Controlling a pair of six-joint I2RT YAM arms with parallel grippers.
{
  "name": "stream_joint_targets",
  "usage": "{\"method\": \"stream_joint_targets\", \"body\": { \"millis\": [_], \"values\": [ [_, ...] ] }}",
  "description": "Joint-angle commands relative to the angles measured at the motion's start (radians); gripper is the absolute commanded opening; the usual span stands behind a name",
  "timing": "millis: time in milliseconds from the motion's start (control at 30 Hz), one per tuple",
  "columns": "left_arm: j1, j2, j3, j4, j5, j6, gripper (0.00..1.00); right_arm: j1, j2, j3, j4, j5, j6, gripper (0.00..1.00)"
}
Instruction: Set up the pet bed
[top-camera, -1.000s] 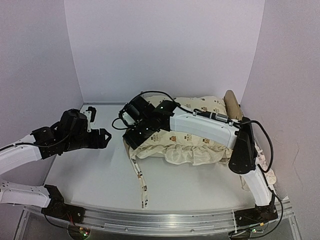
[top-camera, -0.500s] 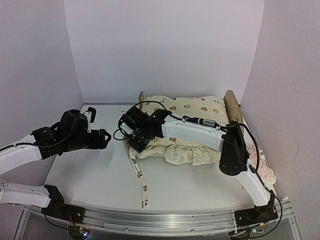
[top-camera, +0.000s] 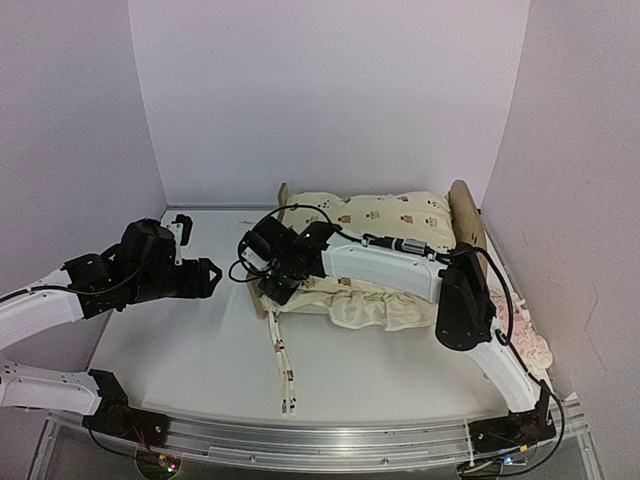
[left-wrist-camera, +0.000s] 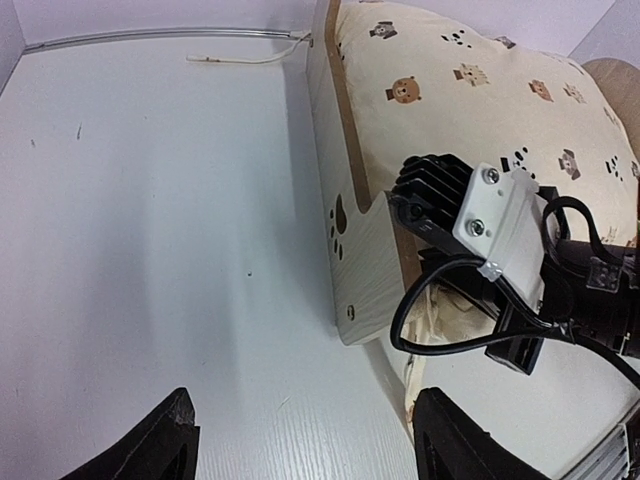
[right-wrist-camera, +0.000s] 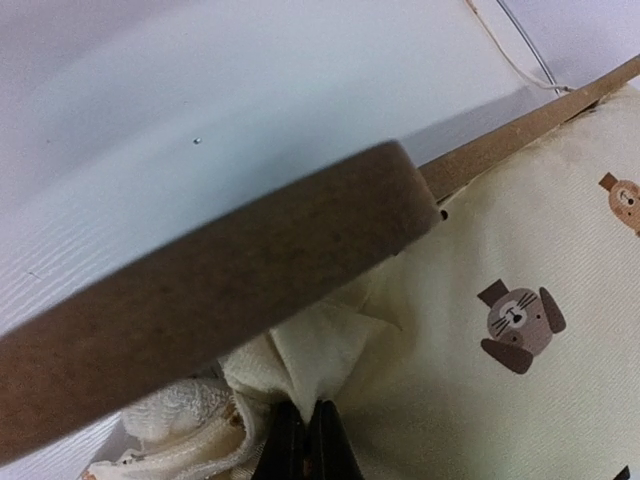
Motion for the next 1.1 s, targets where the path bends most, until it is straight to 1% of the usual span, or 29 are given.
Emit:
{"method": "stream_joint_targets", "body": {
  "millis": [0,200,300,467,700,800,900,1067],
  "values": [
    [0.002,-0.009,-0.002,0.055,0.084,0.05,0.73,-0.015,-0.117,-0.076,0.065,0.034,-0.003,0.0],
    [0.0,-0.001,-0.005,0.112,0.202,0.106,0.69,-0.039,-0.284,-0.202,0.157,0.017,0.0,0.0],
    [-0.001,0.021,-0.003,0.136,0.259,0.12,0.67,-0.05,-0.345,-0.24,0.185,0.016,0.003,0.0],
    [-0.005,0.059,-0.005,0.184,0.338,0.136,0.62,-0.071,-0.417,-0.291,0.224,0.012,-0.003,0.0],
    [-0.032,0.126,0.012,0.237,0.409,0.169,0.6,-0.106,-0.492,-0.338,0.262,-0.036,0.012,0.0],
    [-0.062,0.179,0.04,0.252,0.421,0.197,0.58,-0.114,-0.506,-0.338,0.266,-0.04,0.012,0.0],
    [-0.099,0.248,0.079,0.252,0.382,0.224,0.56,-0.118,-0.521,-0.346,0.266,-0.043,0.014,0.0],
    [-0.11,0.362,0.127,0.274,0.337,0.248,0.54,-0.119,-0.545,-0.378,0.268,-0.052,0.025,0.0]
  ]
}}
